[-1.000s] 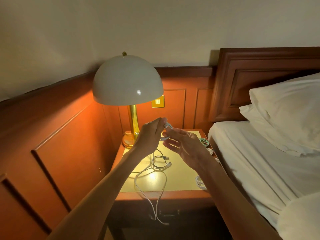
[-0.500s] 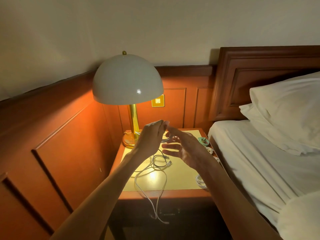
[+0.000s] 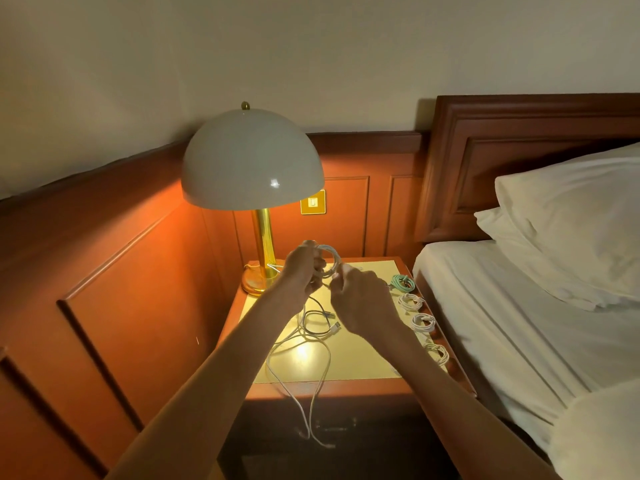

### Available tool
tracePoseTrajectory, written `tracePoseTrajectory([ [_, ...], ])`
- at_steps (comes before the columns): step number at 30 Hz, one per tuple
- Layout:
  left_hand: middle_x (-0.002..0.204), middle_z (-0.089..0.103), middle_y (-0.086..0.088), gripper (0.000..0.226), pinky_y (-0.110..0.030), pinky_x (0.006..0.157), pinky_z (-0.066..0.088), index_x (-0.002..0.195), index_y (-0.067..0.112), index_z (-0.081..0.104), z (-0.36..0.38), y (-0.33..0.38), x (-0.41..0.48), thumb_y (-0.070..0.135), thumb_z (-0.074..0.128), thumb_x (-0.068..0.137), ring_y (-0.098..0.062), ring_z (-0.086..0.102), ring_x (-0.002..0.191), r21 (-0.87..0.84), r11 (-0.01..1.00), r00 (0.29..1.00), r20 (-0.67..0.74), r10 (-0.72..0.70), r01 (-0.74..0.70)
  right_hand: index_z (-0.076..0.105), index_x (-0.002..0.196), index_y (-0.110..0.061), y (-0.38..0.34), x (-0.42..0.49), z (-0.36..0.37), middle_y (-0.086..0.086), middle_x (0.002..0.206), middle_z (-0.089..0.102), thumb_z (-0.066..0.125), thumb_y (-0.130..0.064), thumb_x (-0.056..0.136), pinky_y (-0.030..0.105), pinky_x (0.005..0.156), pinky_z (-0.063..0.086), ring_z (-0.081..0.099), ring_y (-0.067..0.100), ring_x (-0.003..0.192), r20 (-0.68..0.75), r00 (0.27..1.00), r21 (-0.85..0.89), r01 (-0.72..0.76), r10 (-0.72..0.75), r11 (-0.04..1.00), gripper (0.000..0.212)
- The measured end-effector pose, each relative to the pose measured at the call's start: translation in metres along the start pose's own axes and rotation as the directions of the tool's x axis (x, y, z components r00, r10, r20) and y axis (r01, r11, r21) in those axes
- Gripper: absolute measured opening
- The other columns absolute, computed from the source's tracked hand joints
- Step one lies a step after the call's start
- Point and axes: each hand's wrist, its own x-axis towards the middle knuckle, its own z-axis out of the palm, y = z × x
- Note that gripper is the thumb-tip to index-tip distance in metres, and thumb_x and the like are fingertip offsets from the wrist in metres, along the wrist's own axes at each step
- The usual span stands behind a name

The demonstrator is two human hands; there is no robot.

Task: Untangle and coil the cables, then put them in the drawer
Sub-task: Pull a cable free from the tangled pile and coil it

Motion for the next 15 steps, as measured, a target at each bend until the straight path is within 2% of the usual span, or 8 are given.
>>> tracePoseTrajectory([
  [2,0.056,0.045,0.0,0.039,-0.028,0.059,0.034,0.068,0.014,0.056,0.002,0.002,-0.001,0.042,0.055,0.096,-0.013,0.04,0.057,-0.1,0.989,0.994,0.023,-0.11,0.112,0.061,0.104,-0.013,0.0,-0.005,0.002,0.006,0.084,0.067,0.032,-0.034,0.101,0.039,0.07,0.054,0.063,0.023,0.074,0.029,0.999,0.066,0.03,-0.032,0.997,0.036],
  [4,0.059,0.046,0.0,0.035,-0.027,0.058,0.036,0.071,0.014,0.058,0.004,-0.002,0.0,0.039,0.06,0.094,-0.013,0.041,0.056,-0.023,0.996,0.997,0.009,-0.081,0.082,0.059,0.098,-0.012,0.0,-0.009,0.0,0.004,0.082,0.062,0.019,-0.04,0.097,0.035,0.065,0.044,0.052,0.019,0.07,0.061,0.996,0.09,0.055,-0.061,0.994,0.049],
  [5,0.06,0.045,0.0,0.032,-0.026,0.055,0.035,0.072,0.014,0.057,0.005,-0.004,0.002,0.036,0.059,0.095,-0.012,0.039,0.054,0.024,0.999,0.999,-0.001,-0.044,0.044,0.058,0.092,-0.012,0.002,-0.009,-0.002,0.003,0.077,0.058,0.015,-0.04,0.097,0.033,0.063,0.038,0.046,0.016,0.067,0.091,0.995,0.138,0.021,-0.034,0.99,0.051],
  [6,0.06,0.044,0.0,0.031,-0.025,0.053,0.033,0.072,0.014,0.056,0.006,-0.007,0.005,0.033,0.058,0.097,-0.011,0.037,0.052,0.058,0.998,1.0,-0.01,-0.005,0.006,0.055,0.083,-0.014,0.004,-0.01,-0.004,0.001,0.069,0.053,0.021,-0.038,0.1,0.032,0.061,0.034,0.042,0.014,0.061,0.137,0.99,0.282,-0.057,0.018,0.958,0.045],
  [8,0.06,0.044,-0.001,0.037,-0.026,0.052,0.033,0.069,0.014,0.053,0.008,-0.012,0.008,0.035,0.054,0.099,-0.012,0.037,0.051,0.13,0.989,0.997,-0.022,0.074,-0.071,0.049,0.073,-0.015,0.007,-0.009,-0.006,-0.002,0.057,0.041,0.033,-0.027,0.102,0.031,0.055,0.031,0.035,0.01,0.05,0.24,0.964,0.538,-0.228,0.111,0.812,0.035],
  [10,0.061,0.045,-0.004,0.04,-0.026,0.052,0.034,0.068,0.013,0.053,0.008,-0.017,0.01,0.037,0.052,0.1,-0.014,0.039,0.053,0.164,0.98,0.993,-0.006,0.116,-0.113,0.048,0.073,-0.013,0.009,-0.01,-0.007,-0.001,0.055,0.037,0.035,-0.021,0.101,0.03,0.051,0.03,0.032,0.01,0.046,0.319,0.933,0.61,-0.337,0.166,0.718,0.032],
  [12,0.061,0.045,-0.004,0.039,-0.026,0.051,0.035,0.07,0.013,0.053,0.009,-0.02,0.01,0.037,0.051,0.1,-0.015,0.04,0.052,0.154,0.979,0.991,0.012,0.131,-0.131,0.05,0.072,-0.01,0.012,-0.013,-0.009,0.002,0.055,0.041,0.036,-0.017,0.099,0.027,0.048,0.034,0.036,0.012,0.045,0.368,0.911,0.645,-0.393,0.184,0.656,0.031],
  [15,0.06,0.044,-0.003,0.037,-0.027,0.051,0.035,0.073,0.014,0.052,0.01,-0.023,0.01,0.037,0.049,0.101,-0.015,0.04,0.051,0.156,0.975,0.988,0.027,0.155,-0.157,0.063,0.089,0.001,0.018,-0.012,-0.016,0.013,0.064,0.059,0.037,-0.013,0.101,0.031,0.051,0.051,0.055,0.022,0.05,0.418,0.9,0.635,-0.385,0.121,0.67,0.032],
])
